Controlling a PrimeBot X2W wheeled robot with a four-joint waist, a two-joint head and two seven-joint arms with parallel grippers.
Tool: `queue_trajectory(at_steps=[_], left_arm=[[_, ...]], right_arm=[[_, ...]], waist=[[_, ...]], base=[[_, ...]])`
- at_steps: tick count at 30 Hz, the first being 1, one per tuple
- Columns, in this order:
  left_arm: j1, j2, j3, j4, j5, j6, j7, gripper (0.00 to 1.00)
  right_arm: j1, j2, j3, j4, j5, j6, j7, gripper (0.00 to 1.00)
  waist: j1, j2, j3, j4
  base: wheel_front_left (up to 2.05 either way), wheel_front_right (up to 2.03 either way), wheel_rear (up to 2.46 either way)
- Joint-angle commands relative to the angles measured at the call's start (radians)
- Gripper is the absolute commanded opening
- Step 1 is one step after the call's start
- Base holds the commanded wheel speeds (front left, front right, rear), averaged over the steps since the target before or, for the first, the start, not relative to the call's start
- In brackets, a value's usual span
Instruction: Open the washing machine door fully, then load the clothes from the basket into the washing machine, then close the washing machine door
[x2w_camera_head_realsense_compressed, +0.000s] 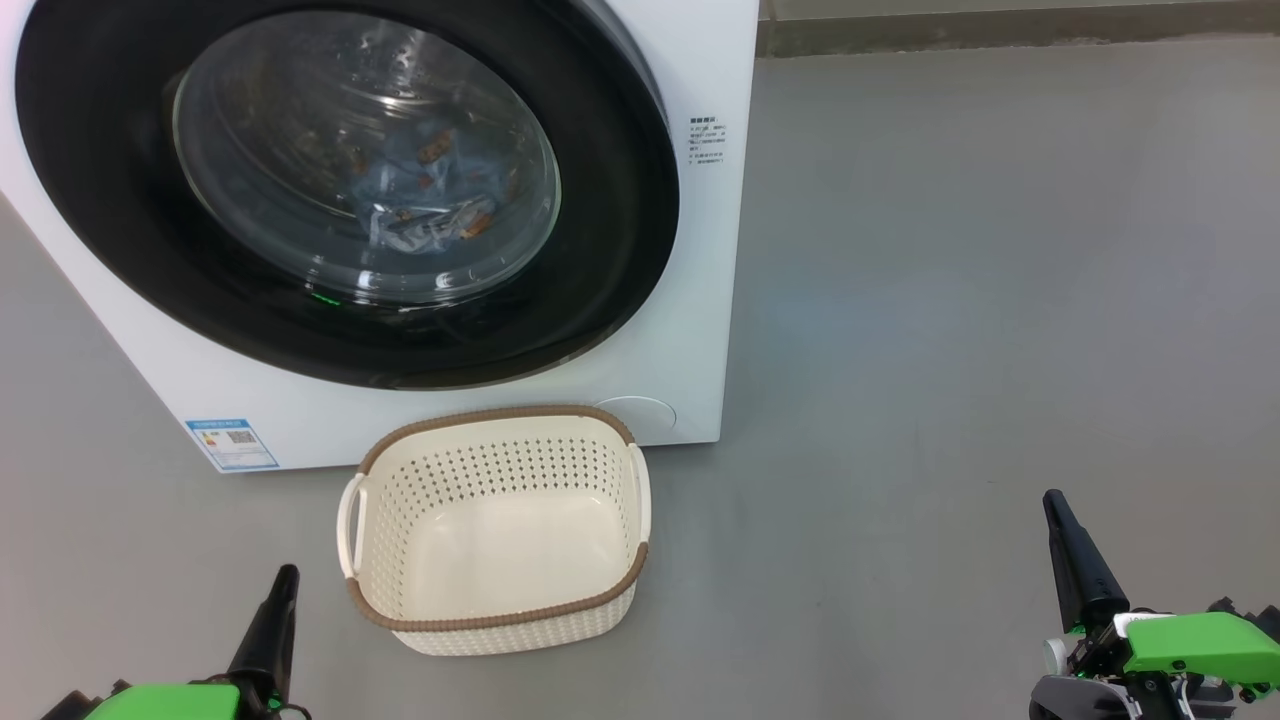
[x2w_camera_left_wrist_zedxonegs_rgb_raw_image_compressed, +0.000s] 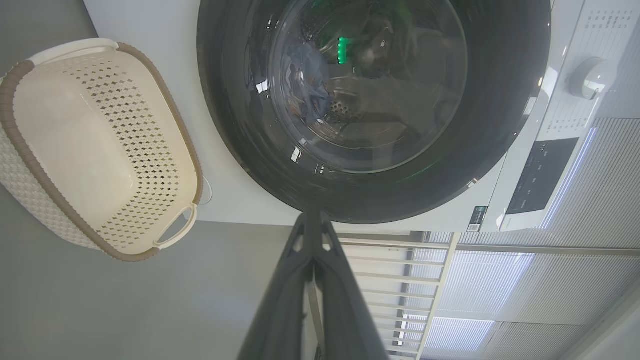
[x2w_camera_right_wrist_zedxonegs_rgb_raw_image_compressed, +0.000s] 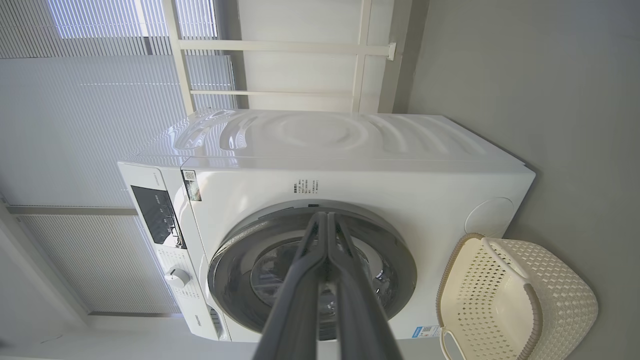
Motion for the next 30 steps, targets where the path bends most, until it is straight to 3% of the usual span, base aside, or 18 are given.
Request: queue_trajectory(at_steps=[1,30], left_arm=[[-0.042,0.013,0.030,-0.027,-0.008,-0.003,0.003,0.00],[-0.042,0.013,0.030,-0.027,-0.009,-0.003,0.003,0.00]], right_arm=[[-0.008,-0.004,0.022,-0.030,0.004,0.002,0.008,0.00],[-0.008,-0.004,0.022,-0.030,0.004,0.002,0.008,0.00]], waist=[[-0.0001,0.0000,0.000,0.000],[-0.0001,0.0000,0.000,0.000]], base=[[0.00,0.00,0.00],[0.00,0.00,0.00]])
